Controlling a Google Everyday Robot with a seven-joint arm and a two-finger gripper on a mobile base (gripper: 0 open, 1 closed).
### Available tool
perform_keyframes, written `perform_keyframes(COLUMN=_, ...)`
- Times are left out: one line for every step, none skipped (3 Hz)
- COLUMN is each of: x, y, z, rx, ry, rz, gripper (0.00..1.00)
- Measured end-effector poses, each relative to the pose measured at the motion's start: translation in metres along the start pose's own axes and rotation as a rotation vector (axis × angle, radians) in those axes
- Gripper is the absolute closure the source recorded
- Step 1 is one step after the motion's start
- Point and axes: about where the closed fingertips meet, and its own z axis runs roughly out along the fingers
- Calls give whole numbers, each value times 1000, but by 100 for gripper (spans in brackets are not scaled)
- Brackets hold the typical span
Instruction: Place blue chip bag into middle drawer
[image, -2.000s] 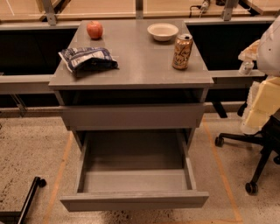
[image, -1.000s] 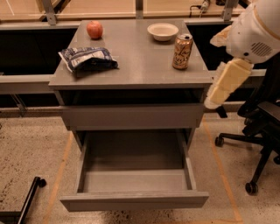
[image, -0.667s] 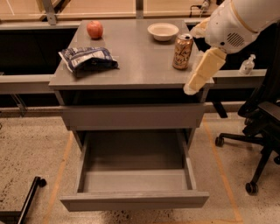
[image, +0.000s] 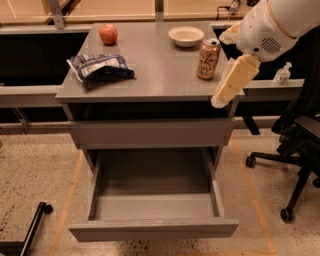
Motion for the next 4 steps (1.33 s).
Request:
perform_keyframes(x=-2, y=-5, z=24, rx=-5, ry=-30, rz=41, gripper=0)
perform_keyframes(x=-13, y=-27, z=66, rx=-19, ry=-101, rz=85, gripper=0)
perform_keyframes(x=-29, y=-50, z=109, rx=-41, ry=-163, rz=110, gripper=0)
perform_keyframes(x=-50, y=-73, z=154, rx=-44, ry=-233, rz=161, gripper=0)
